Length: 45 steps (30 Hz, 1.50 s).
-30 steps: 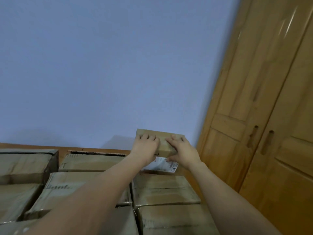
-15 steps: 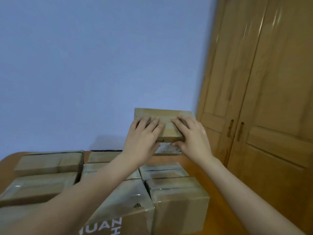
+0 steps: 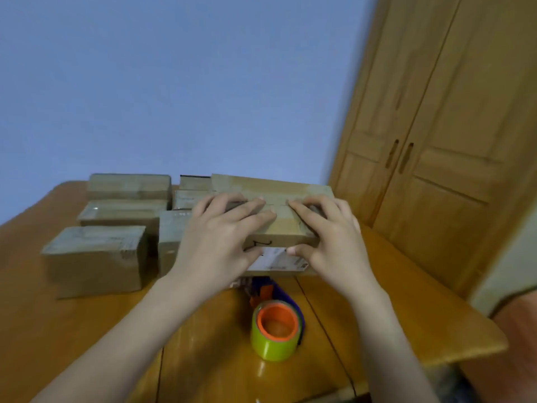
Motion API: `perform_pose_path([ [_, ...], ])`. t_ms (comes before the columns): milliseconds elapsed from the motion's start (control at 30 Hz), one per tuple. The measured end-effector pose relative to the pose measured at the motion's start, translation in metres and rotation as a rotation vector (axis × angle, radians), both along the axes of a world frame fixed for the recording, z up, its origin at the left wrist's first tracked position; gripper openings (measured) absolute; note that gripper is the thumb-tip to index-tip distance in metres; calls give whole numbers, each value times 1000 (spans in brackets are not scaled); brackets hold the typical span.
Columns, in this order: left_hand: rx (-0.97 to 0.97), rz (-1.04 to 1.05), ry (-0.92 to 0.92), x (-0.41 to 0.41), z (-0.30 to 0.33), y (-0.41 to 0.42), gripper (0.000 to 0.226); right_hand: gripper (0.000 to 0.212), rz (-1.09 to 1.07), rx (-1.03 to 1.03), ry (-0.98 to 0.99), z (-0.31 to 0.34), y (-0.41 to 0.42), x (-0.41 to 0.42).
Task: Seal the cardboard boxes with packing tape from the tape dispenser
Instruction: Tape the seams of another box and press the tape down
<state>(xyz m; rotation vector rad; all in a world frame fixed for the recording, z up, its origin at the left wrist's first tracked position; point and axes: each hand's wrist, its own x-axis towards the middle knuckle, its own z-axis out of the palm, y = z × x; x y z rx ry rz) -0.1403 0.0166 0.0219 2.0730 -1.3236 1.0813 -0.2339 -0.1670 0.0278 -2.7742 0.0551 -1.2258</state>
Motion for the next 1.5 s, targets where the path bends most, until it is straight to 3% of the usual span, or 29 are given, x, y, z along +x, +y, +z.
perform_pose_path([
  [300,91,142,205,-46,-62,97,55,69,206,35,218,-50,78,-22],
  [467,19,191,378,-47,-89,120,57,64,237,-34,221,-63,105,-6],
  [667,-52,193,348,-41,-74,135,56,66,260,-66,177,-54,114,4],
  [933,-6,250,457,-23,-99,148,55,63,341,159,257,-100,127,29],
  [1367,12,203,417,-14,-97,132,48,60,328,233,212,-103,112,26],
  [1433,0,200,425,-13,-100,129,48,58,391,345,240,-101,105,20],
  [1500,-21,195,437,-11,-101,128,48,56,458,604,236,-95,94,13],
])
